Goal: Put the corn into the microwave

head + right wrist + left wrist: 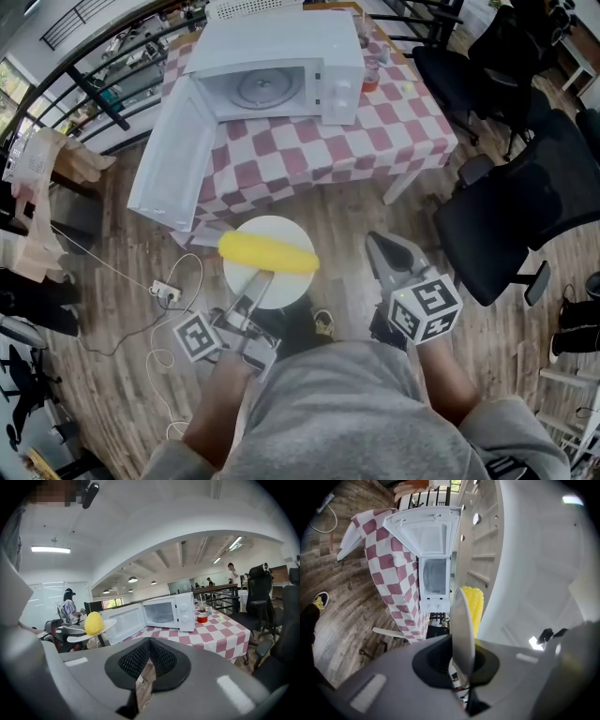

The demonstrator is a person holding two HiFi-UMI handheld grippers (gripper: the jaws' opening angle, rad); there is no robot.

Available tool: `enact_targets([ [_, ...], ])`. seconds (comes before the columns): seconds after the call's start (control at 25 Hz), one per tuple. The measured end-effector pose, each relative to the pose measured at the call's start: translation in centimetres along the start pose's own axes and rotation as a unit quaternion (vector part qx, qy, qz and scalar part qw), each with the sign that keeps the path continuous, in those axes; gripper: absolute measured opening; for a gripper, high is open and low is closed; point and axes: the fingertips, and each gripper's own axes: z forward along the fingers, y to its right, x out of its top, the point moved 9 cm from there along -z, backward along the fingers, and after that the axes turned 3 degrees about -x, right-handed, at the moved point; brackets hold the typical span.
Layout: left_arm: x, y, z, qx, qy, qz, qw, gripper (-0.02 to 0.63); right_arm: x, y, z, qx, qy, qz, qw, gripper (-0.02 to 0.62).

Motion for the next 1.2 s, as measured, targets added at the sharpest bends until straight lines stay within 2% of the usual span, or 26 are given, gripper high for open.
enact_targets([
  [0.64, 7.0, -1.4, 4.7, -0.005, -0.006, 0.004, 1.0, 0.014, 2.2, 0.8, 6.9, -0.003, -0.006, 0.004, 1.0, -0.002],
  [0.72, 7.6, -1.5, 5.5, -0.004, -0.008, -0.008, 0.9999, 0.014, 2.5, 1.0, 7.3, -0.009, -0.005, 0.005, 1.0, -0.002],
  [0.8, 9.3, -0.9, 6.0, 0.009, -0.001, -0.014, 0.9999, 0.014, 2.7, 1.2, 8.6, -0.012, 0.003, 0.015, 1.0, -0.002],
  [0.92, 12.4, 1.0, 8.3, 0.006, -0.002, 0.022, 0.9997, 0.014, 3.5, 2.5, 10.5, -0.016, -0.001, 0.027, 0.999, -0.002],
  [1.04, 14.4, 2.2, 10.0, -0.005, -0.011, 0.017, 0.9998, 0.014, 3.9, 2.2, 12.2, -0.003, -0.017, -0.001, 1.0, -0.002],
  [1.2, 16.3, 1.8, 12.7, -0.011, -0.009, 0.015, 0.9998, 0.014, 4.2, 2.1, 15.0, 0.003, -0.024, 0.004, 1.0, -0.002],
])
